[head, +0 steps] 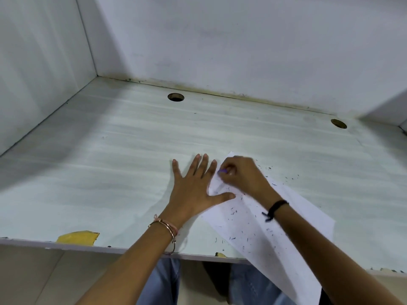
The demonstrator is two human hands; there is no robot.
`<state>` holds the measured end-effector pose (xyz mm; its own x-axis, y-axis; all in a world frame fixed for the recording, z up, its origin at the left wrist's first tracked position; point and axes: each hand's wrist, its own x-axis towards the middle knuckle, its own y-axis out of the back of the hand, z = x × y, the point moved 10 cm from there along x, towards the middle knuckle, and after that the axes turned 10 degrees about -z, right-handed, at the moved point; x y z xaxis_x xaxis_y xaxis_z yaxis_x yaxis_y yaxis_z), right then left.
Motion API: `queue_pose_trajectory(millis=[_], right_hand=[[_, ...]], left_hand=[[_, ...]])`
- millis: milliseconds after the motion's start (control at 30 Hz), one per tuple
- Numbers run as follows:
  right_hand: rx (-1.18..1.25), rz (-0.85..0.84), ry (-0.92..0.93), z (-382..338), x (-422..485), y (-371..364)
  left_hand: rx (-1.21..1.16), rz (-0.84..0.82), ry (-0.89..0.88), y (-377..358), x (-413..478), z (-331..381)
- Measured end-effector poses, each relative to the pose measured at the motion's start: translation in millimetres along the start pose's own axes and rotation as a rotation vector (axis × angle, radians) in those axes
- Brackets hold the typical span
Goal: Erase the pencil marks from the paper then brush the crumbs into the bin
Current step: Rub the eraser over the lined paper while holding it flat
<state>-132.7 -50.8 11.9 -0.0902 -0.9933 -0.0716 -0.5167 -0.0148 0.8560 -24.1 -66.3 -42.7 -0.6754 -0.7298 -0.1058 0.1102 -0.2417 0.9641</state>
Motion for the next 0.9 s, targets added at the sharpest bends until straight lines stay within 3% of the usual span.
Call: queue_pose_trajectory(millis=[100,300,467,667,800,900], right_hand=[[0.047,0.112,-0.155,36.6,11.0,34.2],[-0.038,-0.073,0.078,-19.5,-10.7,-10.5],[0.0,0.108,-0.143,36.4,16.0,33.4],[-0.032,-0.061,0.048,-9.8,4.0,-5.0],[-0.027,0.053,-0.123,33.8,24.0,31.5],[-0.048,0.013,-0.091,19.7,26.9,29.9]], left_hand=[[-0.022,0.009,0.002,1.9,-1.8,0.8],[0.012,0.025,-0.001,1.6,0.7,0.6],[-0.013,0.011,0.008,1.0,-0.5,-0.3],[-0.003,0.016,0.003,-0.3,1.3,-0.5],[-0.011,0.007,0.006,0.5,-0.1,-0.4],[-0.018,0.009,-0.003,1.0,0.3,0.7]])
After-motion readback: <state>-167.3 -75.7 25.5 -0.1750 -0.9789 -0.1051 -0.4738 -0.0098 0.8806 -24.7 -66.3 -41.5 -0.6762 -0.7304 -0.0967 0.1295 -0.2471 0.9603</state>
